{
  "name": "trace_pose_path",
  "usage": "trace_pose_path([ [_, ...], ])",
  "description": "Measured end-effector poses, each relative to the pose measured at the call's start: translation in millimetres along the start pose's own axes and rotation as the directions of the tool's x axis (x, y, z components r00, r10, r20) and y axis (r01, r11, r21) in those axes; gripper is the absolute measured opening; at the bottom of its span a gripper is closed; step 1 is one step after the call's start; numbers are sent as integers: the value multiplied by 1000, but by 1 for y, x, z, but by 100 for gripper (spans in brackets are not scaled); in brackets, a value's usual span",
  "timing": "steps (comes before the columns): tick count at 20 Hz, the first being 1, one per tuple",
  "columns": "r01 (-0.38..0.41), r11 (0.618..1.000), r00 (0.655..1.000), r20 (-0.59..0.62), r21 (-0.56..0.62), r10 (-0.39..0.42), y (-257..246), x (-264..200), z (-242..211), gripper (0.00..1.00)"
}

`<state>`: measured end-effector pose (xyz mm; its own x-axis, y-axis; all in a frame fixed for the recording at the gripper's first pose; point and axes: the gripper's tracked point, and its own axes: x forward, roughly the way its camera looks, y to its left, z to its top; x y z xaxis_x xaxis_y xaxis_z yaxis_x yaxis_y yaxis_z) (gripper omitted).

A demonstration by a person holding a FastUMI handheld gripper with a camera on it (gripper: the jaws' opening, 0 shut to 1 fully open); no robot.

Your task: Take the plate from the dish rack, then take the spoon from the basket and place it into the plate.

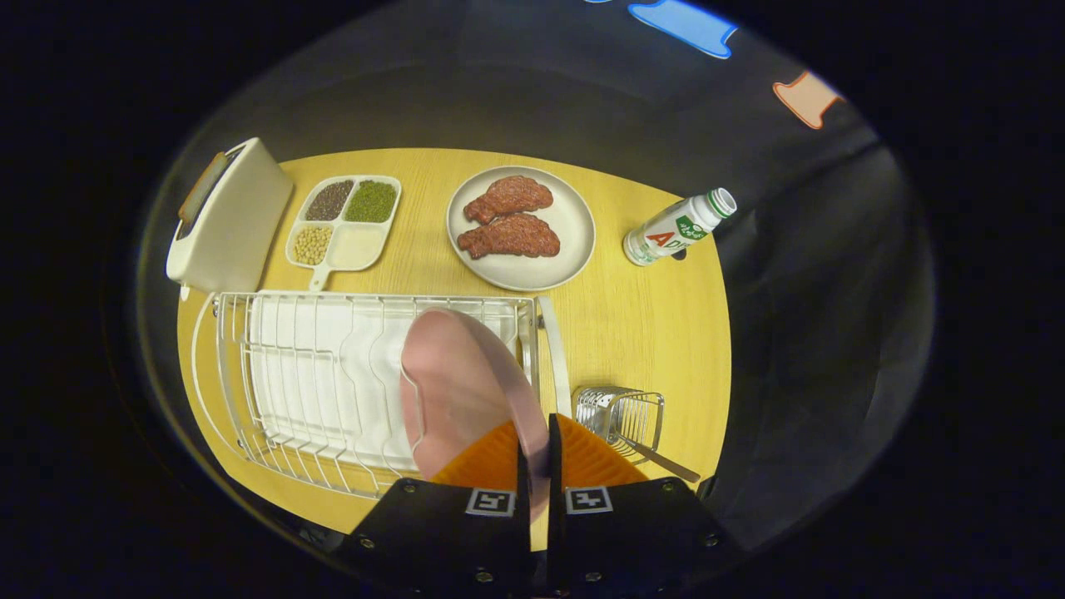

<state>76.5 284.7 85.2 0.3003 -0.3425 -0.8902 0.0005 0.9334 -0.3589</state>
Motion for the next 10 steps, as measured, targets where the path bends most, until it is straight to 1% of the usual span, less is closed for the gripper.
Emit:
trace_pose_path([
  [1, 14, 999, 1000, 0, -36, -14, 2, -5, 2, 8],
  [3, 54, 996, 998, 16, -70, -53, 5, -11, 7, 8],
  [6, 132, 983, 991, 27, -126, -129, -4, -25, 16, 8],
  [8, 189, 972, 982, 36, -141, -186, -11, -35, 25, 8],
  [9, 203, 967, 979, 54, -156, -197, -15, -40, 29, 8],
  [10, 198, 968, 980, 62, -152, -191, -16, -42, 31, 8],
])
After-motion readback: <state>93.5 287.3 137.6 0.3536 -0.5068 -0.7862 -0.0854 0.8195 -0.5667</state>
